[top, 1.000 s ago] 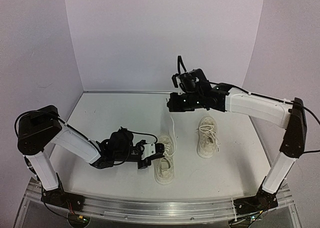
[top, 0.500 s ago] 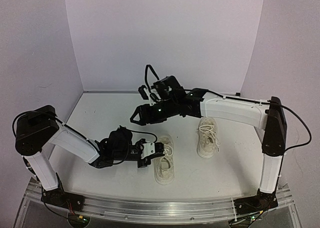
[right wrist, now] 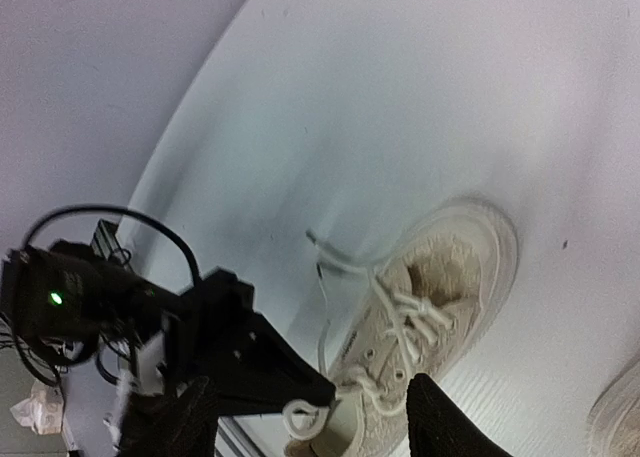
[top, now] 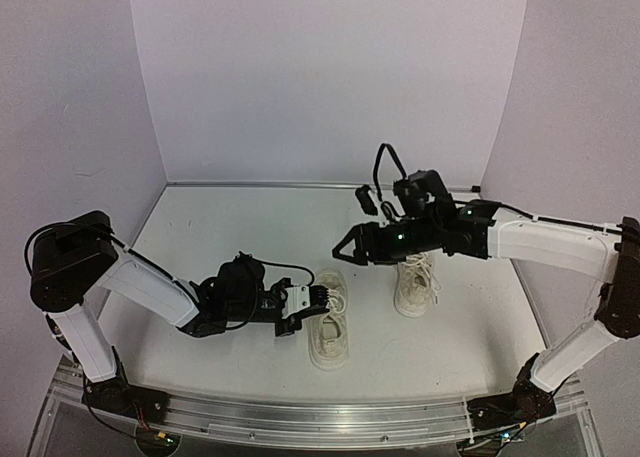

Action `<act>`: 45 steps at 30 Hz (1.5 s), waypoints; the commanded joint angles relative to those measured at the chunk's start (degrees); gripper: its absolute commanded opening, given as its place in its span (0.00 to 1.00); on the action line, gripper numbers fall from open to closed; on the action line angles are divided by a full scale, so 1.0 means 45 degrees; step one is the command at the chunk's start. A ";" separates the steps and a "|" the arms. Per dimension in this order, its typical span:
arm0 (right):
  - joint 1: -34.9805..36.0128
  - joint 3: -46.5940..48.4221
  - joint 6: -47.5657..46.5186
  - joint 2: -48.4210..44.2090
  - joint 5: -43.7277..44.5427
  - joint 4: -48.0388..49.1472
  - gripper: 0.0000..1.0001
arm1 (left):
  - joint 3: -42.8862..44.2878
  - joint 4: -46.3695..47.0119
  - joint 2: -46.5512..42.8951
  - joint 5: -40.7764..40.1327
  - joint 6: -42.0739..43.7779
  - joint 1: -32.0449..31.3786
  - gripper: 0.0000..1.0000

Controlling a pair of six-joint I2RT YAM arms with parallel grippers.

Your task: Tie the shoes

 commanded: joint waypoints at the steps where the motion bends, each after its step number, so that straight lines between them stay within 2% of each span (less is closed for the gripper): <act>1: 0.0464 -0.2091 0.1838 -0.0267 -0.1275 0.2251 0.60 | 0.0323 0.0039 -0.0093 0.0017 0.0063 0.0033 0.00; 11: 0.1157 -0.2462 0.2380 0.0570 -0.1269 0.3309 0.57 | 0.0485 -0.0149 -0.0093 -0.0003 0.0035 0.0032 0.00; 16: 0.1245 -0.2366 0.2504 0.1100 -0.1183 0.3431 0.52 | 0.0520 -0.0147 -0.0139 0.0019 0.0016 0.0030 0.00; 22: 0.1245 -0.2497 0.2722 0.1489 -0.0977 0.3435 0.41 | 0.0537 -0.0149 -0.0173 0.0052 -0.0004 0.0030 0.00; 27: 0.1243 -0.2368 0.2704 0.1625 -0.1029 0.3452 0.22 | 0.0565 -0.0073 -0.0121 0.0048 -0.0040 0.0031 0.00; 29: 0.1266 -0.2346 0.2745 0.1677 -0.1097 0.3486 0.21 | 0.0592 -0.0039 -0.0094 0.0037 -0.0053 0.0030 0.00; 33: 0.1287 -0.2415 0.2871 0.1624 -0.1155 0.3503 0.26 | 0.0594 -0.0018 -0.0076 -0.0025 -0.0060 0.0031 0.00; 37: 0.1320 -0.2590 0.2968 0.1510 -0.1226 0.3495 0.26 | 0.0595 -0.0002 -0.0093 -0.0117 -0.0043 0.0030 0.00; 39: 0.1341 -0.2636 0.2961 0.1474 -0.1233 0.3512 0.22 | 0.0612 0.0028 -0.0083 -0.0120 -0.0044 0.0029 0.00; 45: 0.1364 -0.2619 0.2960 0.1408 -0.1296 0.3502 0.00 | 0.0613 0.0079 -0.0084 -0.0241 -0.0177 0.0032 0.00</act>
